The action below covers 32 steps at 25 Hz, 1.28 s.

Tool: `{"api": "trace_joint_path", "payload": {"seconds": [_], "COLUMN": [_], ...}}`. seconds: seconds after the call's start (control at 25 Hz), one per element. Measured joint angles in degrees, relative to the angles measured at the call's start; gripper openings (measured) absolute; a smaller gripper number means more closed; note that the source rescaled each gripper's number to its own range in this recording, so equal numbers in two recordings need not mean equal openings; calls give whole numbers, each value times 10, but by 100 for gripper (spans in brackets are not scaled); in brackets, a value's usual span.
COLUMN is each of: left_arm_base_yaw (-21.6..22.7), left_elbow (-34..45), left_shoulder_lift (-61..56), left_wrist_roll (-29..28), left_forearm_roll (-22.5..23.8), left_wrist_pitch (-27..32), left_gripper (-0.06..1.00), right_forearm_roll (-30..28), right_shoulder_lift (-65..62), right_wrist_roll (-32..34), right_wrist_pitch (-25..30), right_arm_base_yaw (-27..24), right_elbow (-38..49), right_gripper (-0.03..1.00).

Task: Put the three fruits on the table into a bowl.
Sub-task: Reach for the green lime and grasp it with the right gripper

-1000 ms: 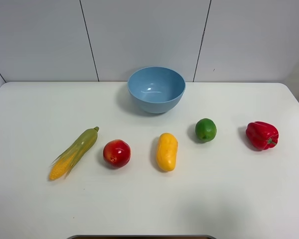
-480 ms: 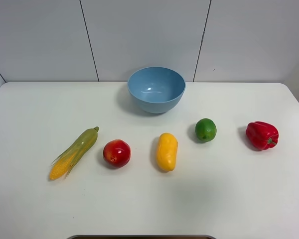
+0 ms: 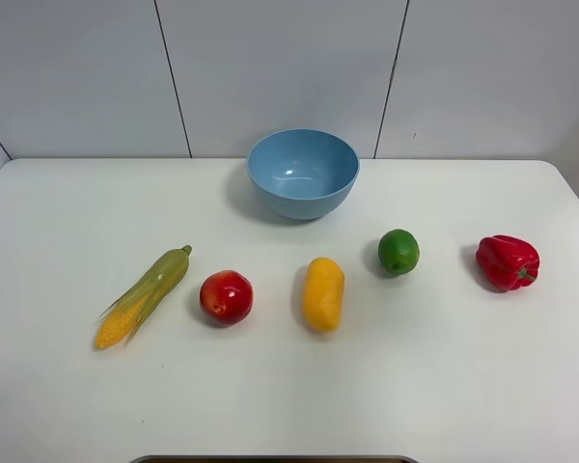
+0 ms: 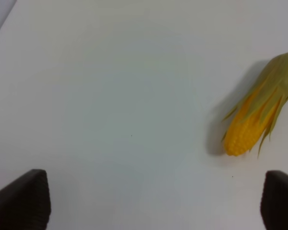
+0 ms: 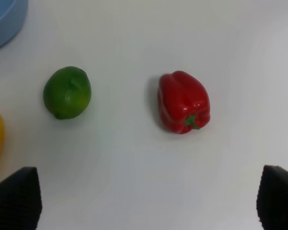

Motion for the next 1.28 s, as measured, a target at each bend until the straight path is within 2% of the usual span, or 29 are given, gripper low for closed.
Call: {"api": "trace_joint_path", "payload": {"seconds": [0.48, 0.64, 0.96, 1.28], "left_arm_base_yaw": [0, 0, 0, 0], "left_elbow": [0, 0, 0, 0], "left_shoulder_lift": [0, 0, 0, 0], "left_wrist_roll": [1, 1, 1, 0], "left_forearm_roll": [0, 0, 0, 0], "left_wrist_pitch": [-1, -1, -1, -1], "left_gripper": [70, 70, 70, 70], "right_forearm_roll": [79, 78, 79, 81], "right_shoulder_lift": [202, 258, 374, 456], "right_wrist_roll": [1, 12, 41, 72], "right_wrist_pitch": [-71, -96, -159, -176], "right_arm_base_yaw": [0, 11, 72, 91], "right_elbow": [-66, -66, -67, -67], "right_gripper": [90, 90, 90, 90]}}
